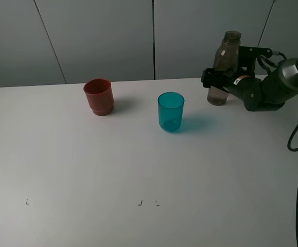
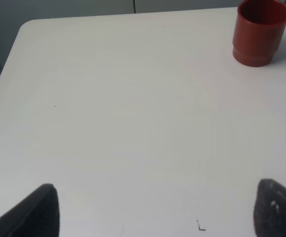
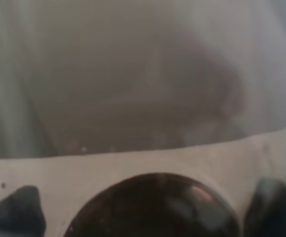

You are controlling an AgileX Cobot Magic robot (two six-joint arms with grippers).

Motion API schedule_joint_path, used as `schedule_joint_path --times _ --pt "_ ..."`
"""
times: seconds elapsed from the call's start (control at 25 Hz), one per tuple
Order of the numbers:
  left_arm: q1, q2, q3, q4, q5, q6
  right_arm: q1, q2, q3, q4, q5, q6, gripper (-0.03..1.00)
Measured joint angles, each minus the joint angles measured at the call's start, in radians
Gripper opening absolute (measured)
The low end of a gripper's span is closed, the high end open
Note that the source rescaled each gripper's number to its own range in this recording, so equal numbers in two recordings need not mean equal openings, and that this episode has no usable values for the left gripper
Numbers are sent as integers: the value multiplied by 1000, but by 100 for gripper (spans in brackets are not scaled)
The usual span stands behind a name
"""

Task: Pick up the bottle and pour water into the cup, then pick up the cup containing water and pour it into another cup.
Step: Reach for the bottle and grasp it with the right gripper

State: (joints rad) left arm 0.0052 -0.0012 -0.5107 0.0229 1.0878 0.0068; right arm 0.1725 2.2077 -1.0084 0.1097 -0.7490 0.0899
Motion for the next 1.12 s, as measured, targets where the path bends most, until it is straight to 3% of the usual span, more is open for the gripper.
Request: schedule_joint_path --times 0.84,0.88,0.92,0.96,1.0,1.04,1.12 --pt "0 0 0 0 0 0 0 0 -23 -46 17 -4 100" --pt "0 0 0 0 0 0 0 0 -23 -46 18 -4 95" --pt "0 0 0 0 0 0 0 0 -23 -46 20 -4 83" --pt "0 0 0 0 0 0 0 0 -23 -46 21 -4 59" --pt "0 0 0 0 0 0 0 0 -23 -48 26 -6 26" --pt "0 0 0 0 0 0 0 0 -23 -48 31 -9 1" --pt "0 0 0 0 0 0 -2 0 -23 -53 35 -9 0"
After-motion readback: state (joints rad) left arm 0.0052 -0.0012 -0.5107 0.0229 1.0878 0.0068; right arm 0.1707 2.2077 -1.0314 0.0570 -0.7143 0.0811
